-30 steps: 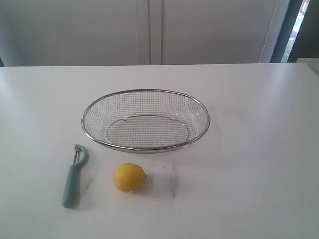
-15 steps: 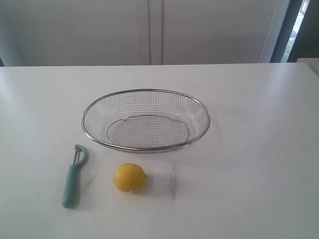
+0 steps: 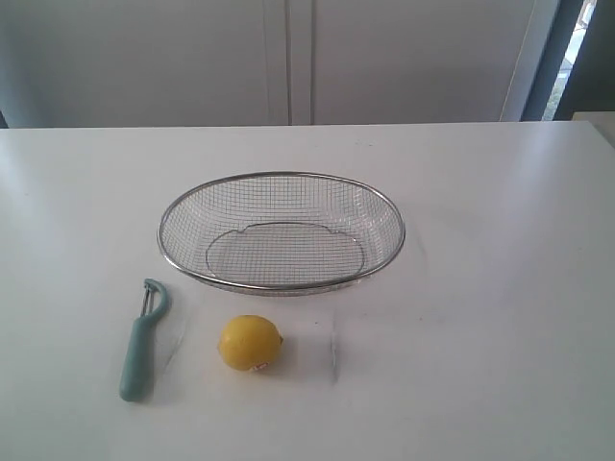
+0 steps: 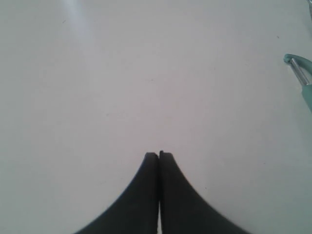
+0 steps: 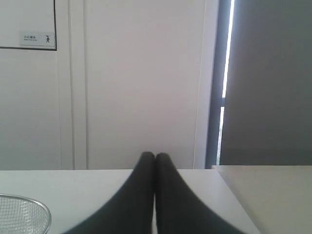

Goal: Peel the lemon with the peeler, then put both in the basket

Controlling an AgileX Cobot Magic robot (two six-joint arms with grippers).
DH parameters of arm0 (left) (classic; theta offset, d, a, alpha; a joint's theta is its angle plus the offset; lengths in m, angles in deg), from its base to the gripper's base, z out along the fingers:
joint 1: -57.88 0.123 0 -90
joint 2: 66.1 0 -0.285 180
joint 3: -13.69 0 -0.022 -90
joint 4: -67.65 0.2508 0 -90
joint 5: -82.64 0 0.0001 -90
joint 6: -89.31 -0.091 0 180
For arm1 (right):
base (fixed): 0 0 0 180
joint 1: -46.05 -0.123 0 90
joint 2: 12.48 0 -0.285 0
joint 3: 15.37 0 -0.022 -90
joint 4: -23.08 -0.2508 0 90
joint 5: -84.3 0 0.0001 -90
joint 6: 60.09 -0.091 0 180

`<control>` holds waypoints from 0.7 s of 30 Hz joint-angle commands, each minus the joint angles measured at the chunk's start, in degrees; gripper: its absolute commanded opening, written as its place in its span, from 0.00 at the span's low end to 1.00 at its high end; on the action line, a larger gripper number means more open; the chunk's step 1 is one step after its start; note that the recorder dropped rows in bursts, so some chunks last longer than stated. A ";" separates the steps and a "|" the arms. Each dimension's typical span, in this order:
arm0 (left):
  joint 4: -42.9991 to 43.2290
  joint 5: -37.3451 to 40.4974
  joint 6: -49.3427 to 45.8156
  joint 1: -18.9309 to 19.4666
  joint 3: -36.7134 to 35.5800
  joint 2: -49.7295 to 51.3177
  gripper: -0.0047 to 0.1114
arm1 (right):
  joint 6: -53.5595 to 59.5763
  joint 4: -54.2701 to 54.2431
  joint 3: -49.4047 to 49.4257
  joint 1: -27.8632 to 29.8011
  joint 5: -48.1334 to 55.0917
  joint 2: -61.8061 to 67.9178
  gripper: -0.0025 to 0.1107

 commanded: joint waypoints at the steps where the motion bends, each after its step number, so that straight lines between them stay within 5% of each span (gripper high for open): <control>1: 0.32 0.40 0.19 0.11 -0.55 0.05 0.04 | -0.05 0.19 -0.92 0.32 1.09 -0.26 0.02; 21: 0.32 0.40 0.19 0.11 -0.55 0.05 0.04 | -0.05 0.19 -3.66 0.32 5.94 -0.26 0.02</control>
